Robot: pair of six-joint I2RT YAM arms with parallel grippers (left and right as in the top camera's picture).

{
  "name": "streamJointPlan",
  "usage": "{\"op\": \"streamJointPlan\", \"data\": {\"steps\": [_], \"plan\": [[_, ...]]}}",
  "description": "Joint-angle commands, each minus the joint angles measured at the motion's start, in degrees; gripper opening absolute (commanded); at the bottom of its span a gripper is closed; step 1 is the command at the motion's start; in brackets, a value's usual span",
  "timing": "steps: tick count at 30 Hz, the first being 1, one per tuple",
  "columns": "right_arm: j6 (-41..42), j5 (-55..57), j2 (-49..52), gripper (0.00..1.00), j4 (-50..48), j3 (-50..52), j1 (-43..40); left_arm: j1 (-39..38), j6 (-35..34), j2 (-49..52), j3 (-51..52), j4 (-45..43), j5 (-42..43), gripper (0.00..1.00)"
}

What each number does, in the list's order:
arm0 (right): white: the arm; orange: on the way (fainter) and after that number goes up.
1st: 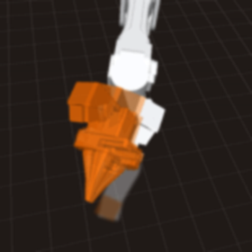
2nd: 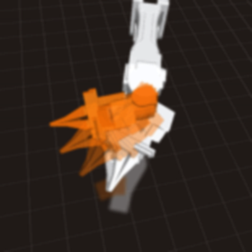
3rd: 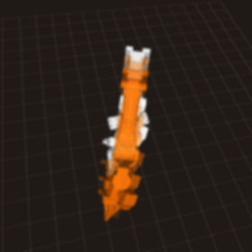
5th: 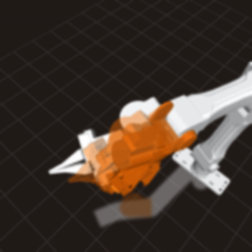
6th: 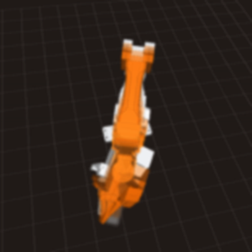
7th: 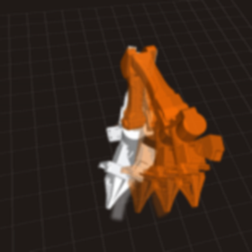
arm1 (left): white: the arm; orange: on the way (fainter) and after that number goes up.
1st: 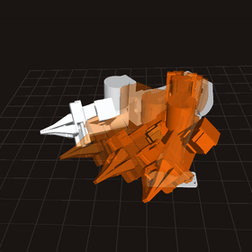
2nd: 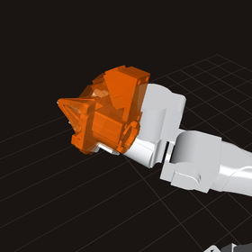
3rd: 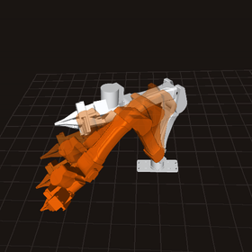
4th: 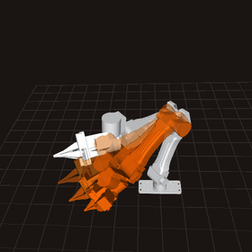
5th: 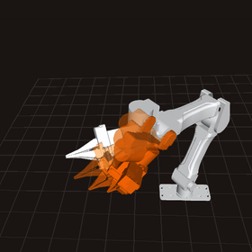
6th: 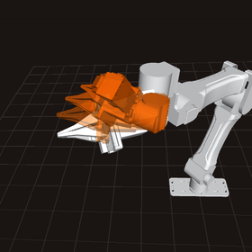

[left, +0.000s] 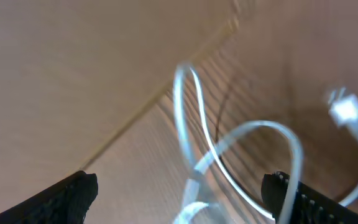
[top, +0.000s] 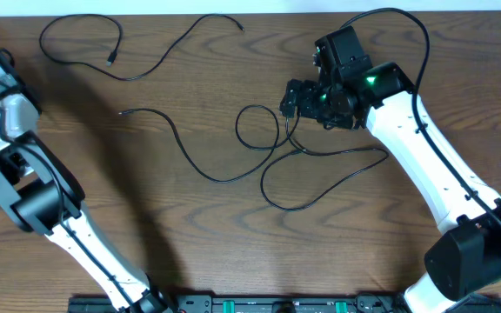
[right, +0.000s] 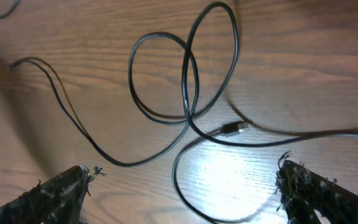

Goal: Untangle cables
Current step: 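Lay the white cable down at the left edge and open the left gripper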

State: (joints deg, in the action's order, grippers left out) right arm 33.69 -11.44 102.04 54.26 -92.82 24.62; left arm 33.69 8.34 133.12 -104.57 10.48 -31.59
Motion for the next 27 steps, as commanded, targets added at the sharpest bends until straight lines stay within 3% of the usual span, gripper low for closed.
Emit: {"op": "streamJointPlan", "data": {"steps": [1, 4, 7, 14, 18, 27], "plan": [[-1.3, 1.0, 0.3, 0.95, 1.0, -0.1, 0.6, 0.1, -8.5, -9.4, -0.6, 2.4, 7.2, 0.90], [-2.4, 1.0, 0.3, 0.96, 2.1, -0.1, 0.6, 0.2, -12.4, -12.8, -0.6, 6.2, 20.7, 0.90], [-3.9, 0.8, 0.3, 0.96, 3.3, -0.1, 0.7, 0.2, -14.5, -13.8, -0.6, 8.2, 26.7, 0.90], [-6.6, 0.8, 0.3, 0.97, 6.3, -0.1, 0.7, 0.9, -14.7, -12.0, -0.3, 13.5, 18.8, 0.90], [-6.6, 0.8, 0.3, 0.97, 5.7, -0.1, 0.7, 2.0, -14.6, -9.9, -0.1, 14.4, 19.1, 0.90], [-6.5, 0.8, 0.3, 0.97, 3.7, -0.1, 0.7, 2.0, -14.7, -5.9, -0.1, 7.1, 19.1, 0.79]]}}
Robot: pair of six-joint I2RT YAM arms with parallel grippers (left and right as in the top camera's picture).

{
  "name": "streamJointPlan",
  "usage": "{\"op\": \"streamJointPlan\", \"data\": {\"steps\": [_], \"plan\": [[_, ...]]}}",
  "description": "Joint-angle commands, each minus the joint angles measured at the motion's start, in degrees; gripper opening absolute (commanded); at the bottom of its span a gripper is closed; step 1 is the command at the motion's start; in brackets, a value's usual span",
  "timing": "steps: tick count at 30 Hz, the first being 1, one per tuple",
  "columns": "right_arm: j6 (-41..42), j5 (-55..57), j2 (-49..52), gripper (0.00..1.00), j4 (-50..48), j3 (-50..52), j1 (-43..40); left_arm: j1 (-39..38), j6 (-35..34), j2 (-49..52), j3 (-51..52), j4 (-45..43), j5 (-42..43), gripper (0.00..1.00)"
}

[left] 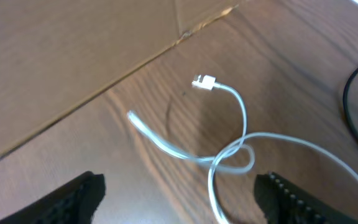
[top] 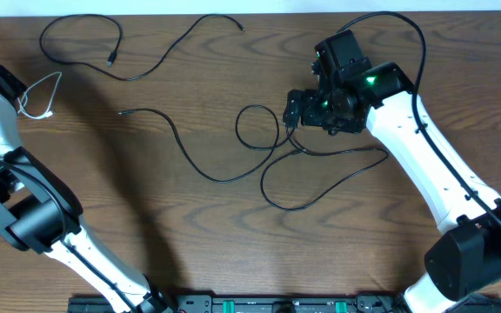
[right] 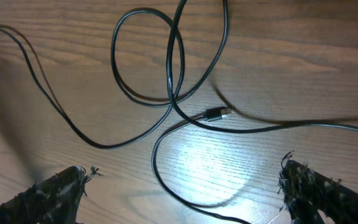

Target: Untangle cables

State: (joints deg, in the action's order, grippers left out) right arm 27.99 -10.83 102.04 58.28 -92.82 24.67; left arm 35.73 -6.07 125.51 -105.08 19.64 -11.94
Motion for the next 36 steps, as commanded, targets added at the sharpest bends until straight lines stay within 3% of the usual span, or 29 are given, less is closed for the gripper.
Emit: {"op": "streamJointPlan", "data": {"steps": [1, 7, 9, 16, 20, 23, 29, 36], "plan": [[-0.8, 0.2, 0.3, 0.97, -0.5, -0.1, 0.6, 0.0, -0.2, 2.4, 0.4, -3.2, -0.5, 0.78], [-0.6, 0.2, 0.3, 0.96, -1.1, -0.1, 0.6, 1.1, -0.3, 7.7, 0.4, -5.3, -0.5, 0.67], [0.0, 0.2, 0.3, 0.96, -1.3, -0.1, 0.6, 1.6, -0.3, 9.2, 0.4, -4.0, -0.5, 0.58], [0.7, 0.2, 0.3, 0.96, -1.6, -0.1, 0.9, 4.0, -0.3, 10.5, 0.4, 2.3, -0.5, 0.55], [0.7, 0.2, 0.3, 0.96, -1.3, -0.1, 1.6, 4.8, -2.1, 6.2, 0.4, 4.4, -0.5, 0.56], [0.6, 0.2, 0.3, 0.96, -1.1, -0.1, 2.3, 4.9, -5.5, 1.6, 0.4, 5.3, -0.5, 0.71], [-1.6, 0.2, 0.3, 0.97, -0.5, -0.1, 4.2, 4.8, -9.5, -8.2, 0.4, 5.4, 5.4, 0.82], [-3.4, 0.2, 0.3, 0.99, 0.3, -0.1, 6.2, 4.8, -9.5, -12.8, 0.4, 9.7, 9.0, 0.83]]}}
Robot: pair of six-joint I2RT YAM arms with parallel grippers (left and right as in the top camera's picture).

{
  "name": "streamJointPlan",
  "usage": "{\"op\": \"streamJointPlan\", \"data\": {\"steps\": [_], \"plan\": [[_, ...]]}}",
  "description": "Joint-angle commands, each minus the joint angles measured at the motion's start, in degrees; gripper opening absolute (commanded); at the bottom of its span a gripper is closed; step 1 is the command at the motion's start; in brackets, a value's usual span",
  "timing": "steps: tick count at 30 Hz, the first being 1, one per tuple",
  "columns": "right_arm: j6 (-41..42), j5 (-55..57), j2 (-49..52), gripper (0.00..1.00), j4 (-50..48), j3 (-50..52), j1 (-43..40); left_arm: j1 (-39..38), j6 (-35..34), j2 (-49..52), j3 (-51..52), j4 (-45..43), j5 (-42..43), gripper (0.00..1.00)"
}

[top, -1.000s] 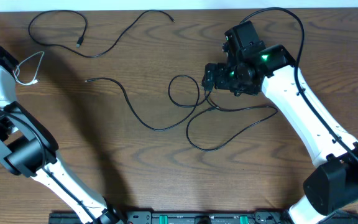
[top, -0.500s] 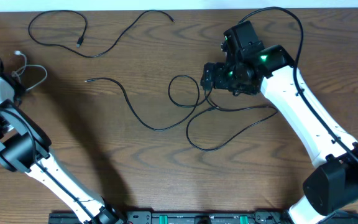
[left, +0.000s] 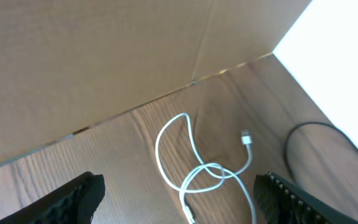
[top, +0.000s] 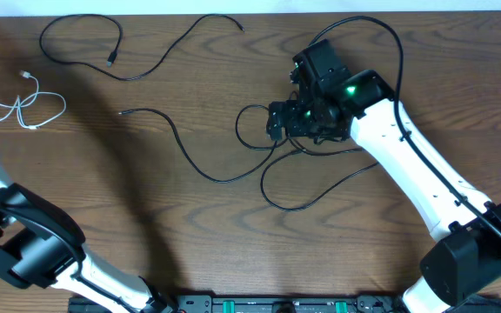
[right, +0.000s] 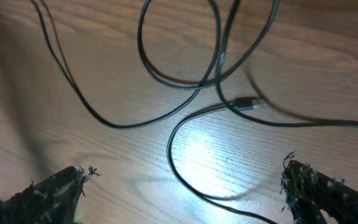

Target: Untangle cables

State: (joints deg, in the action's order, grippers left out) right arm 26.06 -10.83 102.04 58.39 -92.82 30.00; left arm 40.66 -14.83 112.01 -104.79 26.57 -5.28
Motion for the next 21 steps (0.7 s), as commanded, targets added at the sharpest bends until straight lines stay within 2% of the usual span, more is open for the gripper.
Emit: {"op": "streamJointPlan", "data": {"steps": [1, 6, 10, 14, 21], "plan": [[-1.5, 0.2, 0.3, 0.99, 0.2, -0.1, 1.0, -0.2, -0.8, 0.7, 0.1, 4.2, 3.0, 0.83], [-1.5, 0.3, 0.3, 0.99, -0.4, -0.1, 1.0, -0.3, -0.8, 0.5, 0.1, 15.6, 29.2, 0.83], [-1.5, 0.4, 0.3, 0.99, -1.2, -0.1, 1.0, -2.5, -3.3, 1.0, 2.1, 22.0, 43.4, 0.83], [-1.5, 2.7, 0.3, 0.99, -1.3, -0.1, 1.0, -8.7, -1.5, 1.1, 5.7, 28.5, 45.4, 0.83], [-1.5, 4.2, 0.3, 0.99, 0.4, -0.1, -0.6, -23.6, 3.0, 1.1, 11.3, 33.6, 44.7, 0.83]]}}
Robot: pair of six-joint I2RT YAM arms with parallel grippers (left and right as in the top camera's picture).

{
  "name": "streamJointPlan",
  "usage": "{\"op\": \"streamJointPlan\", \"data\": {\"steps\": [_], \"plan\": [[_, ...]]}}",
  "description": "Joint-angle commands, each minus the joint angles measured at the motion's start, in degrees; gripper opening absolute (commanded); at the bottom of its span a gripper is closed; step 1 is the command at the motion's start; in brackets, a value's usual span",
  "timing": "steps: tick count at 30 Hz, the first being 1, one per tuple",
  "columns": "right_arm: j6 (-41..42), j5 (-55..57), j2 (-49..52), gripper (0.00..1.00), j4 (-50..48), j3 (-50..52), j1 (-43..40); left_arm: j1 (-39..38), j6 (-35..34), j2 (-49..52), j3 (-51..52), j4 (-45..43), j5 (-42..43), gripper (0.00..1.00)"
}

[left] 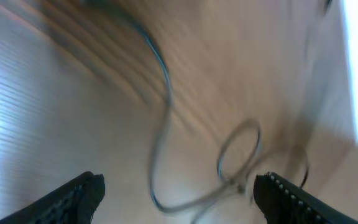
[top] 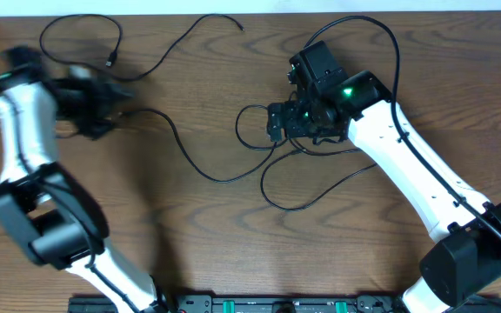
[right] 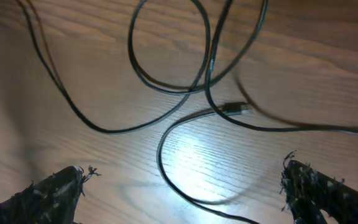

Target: Untangle cables

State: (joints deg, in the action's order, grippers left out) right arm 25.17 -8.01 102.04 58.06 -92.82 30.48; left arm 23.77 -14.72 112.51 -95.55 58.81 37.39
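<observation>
A long black cable (top: 200,170) runs across the middle of the table and tangles into crossing loops (top: 255,127) under my right gripper (top: 277,122). In the right wrist view those loops (right: 166,53) and a USB plug (right: 235,107) lie ahead of the right gripper (right: 185,193), which is open and holds nothing. My left gripper (top: 103,96) hovers by that cable's left end, blurred. In the left wrist view the left gripper (left: 179,199) is open, with a smeared black cable (left: 160,81) and loop (left: 238,155) below it.
A second black cable (top: 146,71) lies separate along the back of the table, from the far left corner to the back middle. A cardboard edge shows at the far left. White wall borders the back edge.
My left arm has gone from the far left edge, above the white cable, to over the table near the black cable's left end. The white cable no longer shows clearly. The right gripper barely shifted.
At first my left gripper was at the far left edge with the white cable close before it. Then that cable lay loose on the table at the left, the gripper open above it, then farther off. My right gripper stayed open over the tangle, drifting slightly left.
</observation>
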Motion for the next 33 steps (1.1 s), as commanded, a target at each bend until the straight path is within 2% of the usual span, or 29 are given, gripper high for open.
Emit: {"op": "streamJointPlan", "data": {"steps": [1, 12, 17, 21, 27, 30, 33], "plan": [[-0.6, 1.4, 0.2, 0.99, 1.4, -0.1, -2.1, -10.1, 2.9, 0.6, 3.0, 1.5, 1.8, 0.83], [-0.6, 1.5, -0.4, 0.99, 9.2, -0.1, -18.7, -35.5, 2.4, 0.6, 7.5, 0.0, -4.0, 0.83], [-0.6, 1.5, -0.4, 0.99, 12.3, -0.1, -25.8, -45.4, -4.4, 0.6, 7.5, -4.7, -4.0, 0.83], [-0.6, 1.4, -0.4, 0.99, 13.8, -0.1, -29.2, -52.6, -7.5, 0.6, 7.5, -12.3, -5.8, 0.83], [-0.4, 0.6, -0.4, 0.99, 15.1, -0.1, -30.1, -59.6, -26.5, 1.0, 7.5, -18.7, -22.4, 0.83], [-0.4, -0.1, -0.4, 0.99, 15.5, -0.1, -29.5, -61.2, -32.9, 2.0, 7.5, -21.3, -26.6, 0.83], [-0.4, -0.1, -0.4, 0.99, 15.5, -0.1, -29.0, -61.5, -35.6, 3.2, 7.5, -23.4, -28.9, 0.83]]}}
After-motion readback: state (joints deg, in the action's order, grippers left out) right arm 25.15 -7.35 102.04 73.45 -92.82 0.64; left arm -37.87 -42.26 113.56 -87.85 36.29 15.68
